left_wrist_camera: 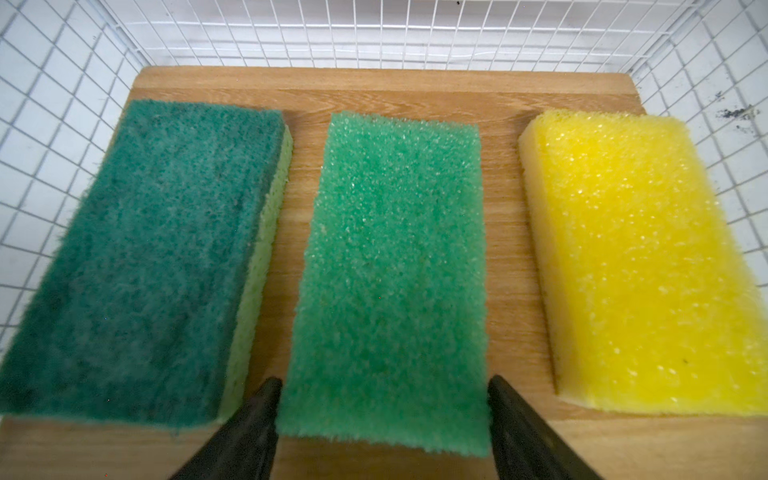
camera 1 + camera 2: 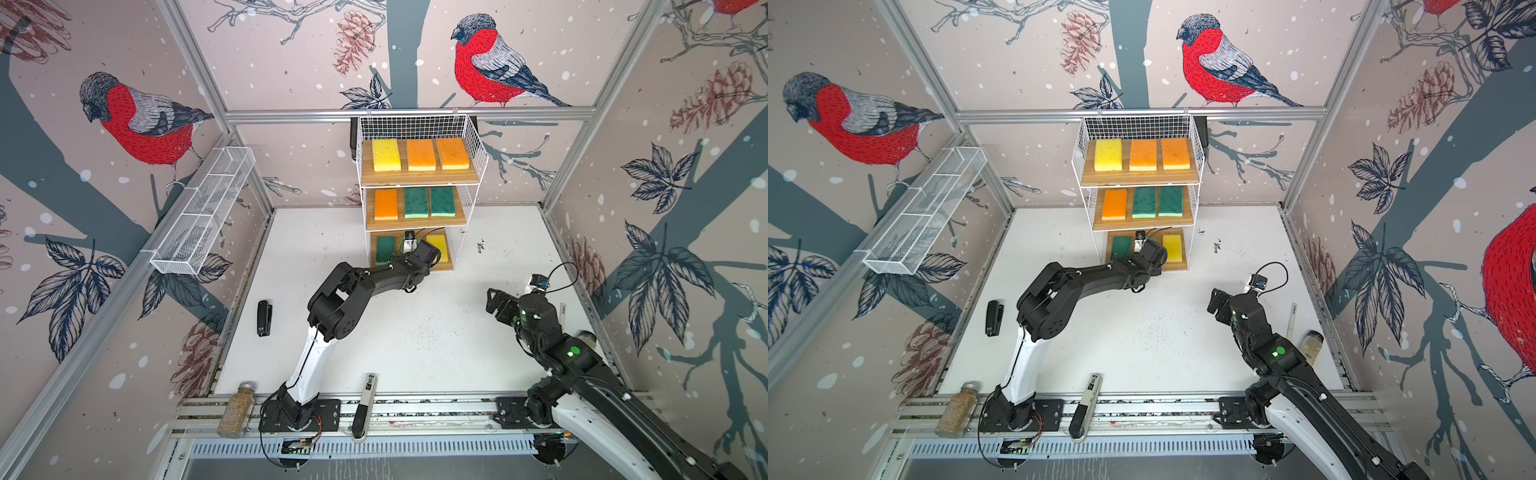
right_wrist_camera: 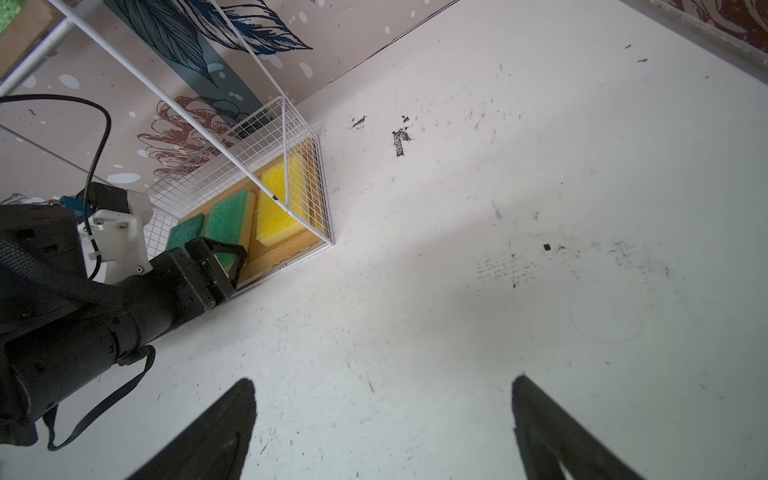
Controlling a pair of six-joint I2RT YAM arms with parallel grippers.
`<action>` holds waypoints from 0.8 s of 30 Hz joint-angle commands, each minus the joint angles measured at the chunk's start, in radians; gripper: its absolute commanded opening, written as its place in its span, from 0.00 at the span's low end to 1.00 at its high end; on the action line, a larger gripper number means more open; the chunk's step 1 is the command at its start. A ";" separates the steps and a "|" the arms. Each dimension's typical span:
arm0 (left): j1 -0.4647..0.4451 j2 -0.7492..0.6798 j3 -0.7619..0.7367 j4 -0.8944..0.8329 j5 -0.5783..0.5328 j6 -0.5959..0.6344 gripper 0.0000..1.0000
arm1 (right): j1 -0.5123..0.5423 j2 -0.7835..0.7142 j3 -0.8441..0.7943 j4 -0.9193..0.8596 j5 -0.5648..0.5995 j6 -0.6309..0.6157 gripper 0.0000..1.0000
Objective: Place and organize the cleaning sponges onto the shelf
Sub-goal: 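Press the bright green sponge flat onto the bottom shelf with the left gripper, then open the left gripper and lift it up off the bright green sponge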
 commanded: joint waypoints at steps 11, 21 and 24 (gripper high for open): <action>-0.003 -0.089 -0.092 0.056 0.052 -0.022 0.77 | 0.001 -0.016 0.006 -0.013 0.007 0.009 0.96; -0.003 -0.270 -0.279 0.165 0.166 -0.019 0.74 | 0.002 -0.020 0.007 -0.010 0.000 0.007 0.96; -0.002 -0.326 -0.355 0.211 0.220 -0.015 0.70 | 0.001 -0.023 0.006 -0.007 -0.002 0.003 0.96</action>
